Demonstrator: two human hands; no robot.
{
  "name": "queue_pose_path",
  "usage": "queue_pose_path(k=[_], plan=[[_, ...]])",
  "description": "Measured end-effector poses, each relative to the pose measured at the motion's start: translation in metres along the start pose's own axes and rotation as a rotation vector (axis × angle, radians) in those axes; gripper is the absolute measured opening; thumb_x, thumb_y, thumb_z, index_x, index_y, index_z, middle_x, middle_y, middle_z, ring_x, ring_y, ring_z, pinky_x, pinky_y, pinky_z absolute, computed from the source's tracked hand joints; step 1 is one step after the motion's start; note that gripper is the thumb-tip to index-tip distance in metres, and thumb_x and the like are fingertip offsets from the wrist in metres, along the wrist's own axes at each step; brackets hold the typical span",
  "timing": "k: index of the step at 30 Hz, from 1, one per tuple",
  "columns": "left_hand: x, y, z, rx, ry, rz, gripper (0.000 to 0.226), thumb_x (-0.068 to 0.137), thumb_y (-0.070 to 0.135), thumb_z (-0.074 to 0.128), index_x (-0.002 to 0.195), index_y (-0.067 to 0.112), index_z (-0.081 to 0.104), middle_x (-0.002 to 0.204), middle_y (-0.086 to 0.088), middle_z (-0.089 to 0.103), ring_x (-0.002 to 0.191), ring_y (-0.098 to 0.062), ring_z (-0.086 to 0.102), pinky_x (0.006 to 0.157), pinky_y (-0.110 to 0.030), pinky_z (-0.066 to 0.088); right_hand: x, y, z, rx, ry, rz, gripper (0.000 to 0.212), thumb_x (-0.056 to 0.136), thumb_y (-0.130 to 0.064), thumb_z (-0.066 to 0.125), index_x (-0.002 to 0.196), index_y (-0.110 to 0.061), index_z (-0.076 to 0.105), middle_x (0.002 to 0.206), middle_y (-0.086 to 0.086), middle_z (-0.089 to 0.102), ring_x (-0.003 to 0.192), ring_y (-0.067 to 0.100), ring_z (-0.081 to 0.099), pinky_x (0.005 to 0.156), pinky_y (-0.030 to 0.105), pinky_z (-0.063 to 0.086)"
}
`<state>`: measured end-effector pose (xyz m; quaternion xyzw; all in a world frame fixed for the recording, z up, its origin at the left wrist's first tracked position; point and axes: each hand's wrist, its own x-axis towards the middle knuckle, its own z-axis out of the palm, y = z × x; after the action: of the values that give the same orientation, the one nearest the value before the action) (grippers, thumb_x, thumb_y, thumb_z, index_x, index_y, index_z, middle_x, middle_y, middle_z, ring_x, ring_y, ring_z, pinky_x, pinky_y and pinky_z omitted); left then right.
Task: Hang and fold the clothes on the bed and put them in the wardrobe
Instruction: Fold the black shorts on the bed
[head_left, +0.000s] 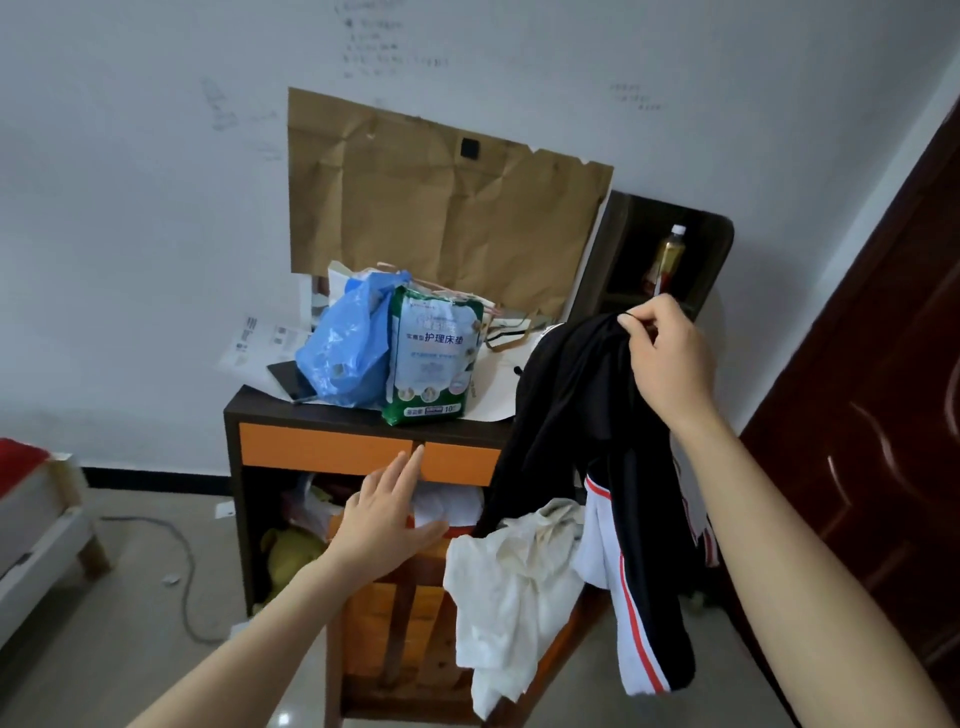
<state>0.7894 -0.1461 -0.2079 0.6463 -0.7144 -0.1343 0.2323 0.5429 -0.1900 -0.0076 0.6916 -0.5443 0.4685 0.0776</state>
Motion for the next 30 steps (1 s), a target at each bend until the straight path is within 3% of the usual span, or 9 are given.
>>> queue_pose_path(k=[6,9,12,17,20,23,25,28,30], plan=[[0.007,0.023,-0.006,-0.083,-0.117,0.031,0.091,0.086,0.054,0.055,0.150,0.024,-0.003,0.158,0.002,0.008,0.143,-0.019,0.010,0.115,-0.040,0.019,0.015,-0.020,0.037,0.099,-0.135,-0.008,0.017,0.095,-0.019,0.052,0.089,-0.004,0.056,0.081,0.006,0.061,0.082,0.031,0.058,0.070,0.036,0.041],[0.006,0.022,-0.011,-0.269,0.062,-0.019,0.099,0.083,0.048,0.064,0.150,0.021,-0.004,0.157,0.000,0.010,0.142,-0.019,0.012,0.115,-0.036,0.018,0.019,-0.025,0.054,0.229,-0.177,0.025,0.015,0.093,-0.015,0.055,0.086,-0.003,0.057,0.080,0.001,0.055,0.084,0.028,0.057,0.071,0.032,0.039],[0.009,0.013,-0.047,-0.418,0.223,-0.002,0.110,0.073,0.045,0.073,0.148,0.025,-0.005,0.157,0.002,0.006,0.143,-0.016,0.010,0.116,-0.033,0.016,0.026,-0.045,0.072,0.392,-0.247,-0.003,0.013,0.091,-0.009,0.057,0.082,0.000,0.058,0.079,0.010,0.059,0.080,0.025,0.056,0.068,0.025,0.037],[-0.002,0.001,-0.107,-0.561,0.424,0.079,0.103,0.058,0.056,0.069,0.133,0.049,-0.001,0.146,0.020,0.015,0.140,-0.008,0.018,0.112,-0.031,0.020,0.037,-0.101,0.101,0.734,-0.371,0.012,0.026,0.092,-0.006,0.055,0.070,-0.020,0.054,0.071,-0.009,0.057,0.061,-0.009,0.053,0.063,0.007,0.039],[-0.015,-0.022,-0.135,-0.539,0.541,0.013,0.102,0.057,0.054,0.071,0.132,0.051,0.002,0.139,0.027,0.020,0.135,-0.003,0.023,0.108,-0.029,0.022,0.043,-0.142,0.113,0.953,-0.438,0.025,0.026,0.091,-0.006,0.057,0.070,-0.020,0.056,0.069,-0.007,0.058,0.059,-0.007,0.052,0.062,0.010,0.041],[-0.031,-0.048,-0.155,-0.556,0.623,-0.131,0.103,0.062,0.043,0.075,0.140,0.045,0.007,0.138,0.018,0.034,0.128,-0.002,0.036,0.105,-0.028,0.030,0.046,-0.181,0.129,1.141,-0.521,0.046,0.021,0.091,-0.006,0.057,0.073,-0.017,0.058,0.070,-0.003,0.059,0.064,0.004,0.054,0.065,0.016,0.045],[-0.044,-0.064,-0.164,-0.563,0.676,-0.200,0.085,0.073,0.023,0.078,0.140,0.038,0.028,0.127,0.009,0.054,0.117,-0.008,0.051,0.101,-0.034,0.041,0.043,-0.205,0.144,1.240,-0.592,0.071,0.020,0.091,-0.004,0.056,0.074,-0.015,0.058,0.072,0.001,0.060,0.068,0.009,0.054,0.070,0.022,0.045],[-0.074,-0.085,-0.182,-0.395,0.882,-0.290,0.036,0.081,0.007,0.069,0.114,0.019,0.063,0.100,0.002,0.069,0.096,-0.018,0.065,0.090,-0.046,0.049,0.033,-0.238,0.174,1.316,-0.722,0.094,0.019,0.090,-0.005,0.058,0.074,-0.016,0.058,0.070,0.000,0.061,0.066,0.010,0.055,0.070,0.025,0.046],[-0.094,-0.096,-0.197,-0.316,1.000,-0.341,0.022,0.082,0.004,0.067,0.100,0.015,0.069,0.087,0.007,0.070,0.085,-0.015,0.066,0.081,-0.036,0.053,0.028,-0.254,0.190,1.329,-0.785,0.082,0.017,0.089,-0.007,0.059,0.074,-0.017,0.060,0.062,-0.007,0.064,0.058,0.005,0.058,0.061,0.019,0.048]])
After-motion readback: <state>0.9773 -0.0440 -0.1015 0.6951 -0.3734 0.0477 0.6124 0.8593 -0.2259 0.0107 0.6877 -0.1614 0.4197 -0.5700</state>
